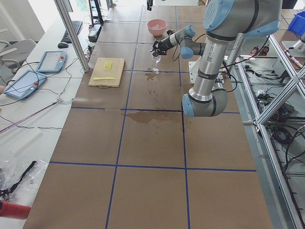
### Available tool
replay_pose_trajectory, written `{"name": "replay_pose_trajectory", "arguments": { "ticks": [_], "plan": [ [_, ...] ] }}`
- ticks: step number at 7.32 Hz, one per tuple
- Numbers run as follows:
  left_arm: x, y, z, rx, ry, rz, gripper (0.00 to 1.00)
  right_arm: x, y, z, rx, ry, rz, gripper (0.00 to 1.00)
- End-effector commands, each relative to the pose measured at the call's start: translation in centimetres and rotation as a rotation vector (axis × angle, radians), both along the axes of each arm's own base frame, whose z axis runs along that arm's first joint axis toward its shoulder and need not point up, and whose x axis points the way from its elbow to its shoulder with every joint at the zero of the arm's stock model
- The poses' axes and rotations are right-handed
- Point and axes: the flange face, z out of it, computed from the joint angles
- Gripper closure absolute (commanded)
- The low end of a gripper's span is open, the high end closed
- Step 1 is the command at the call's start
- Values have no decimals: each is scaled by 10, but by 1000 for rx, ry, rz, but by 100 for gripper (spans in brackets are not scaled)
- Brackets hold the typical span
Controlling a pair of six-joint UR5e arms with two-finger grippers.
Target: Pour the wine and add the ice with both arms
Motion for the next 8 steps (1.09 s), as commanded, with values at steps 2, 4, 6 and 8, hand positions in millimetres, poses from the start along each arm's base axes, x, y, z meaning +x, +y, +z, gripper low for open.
{"name": "replay_pose_trajectory", "arguments": {
  "ticks": [2,4,6,8],
  "plan": [
    [-9,-5,-15,-15,27,-14,100,0,0,0,1,0,0,0],
    [-13,-8,-9,-122,250,-84,100,0,-1,-1,2,0,0,0],
    [-31,-22,14,-143,355,-129,100,0,-1,0,-1,0,0,0],
    [-41,-26,60,-243,509,-179,100,0,0,2,-5,2,0,0]
  ]
}}
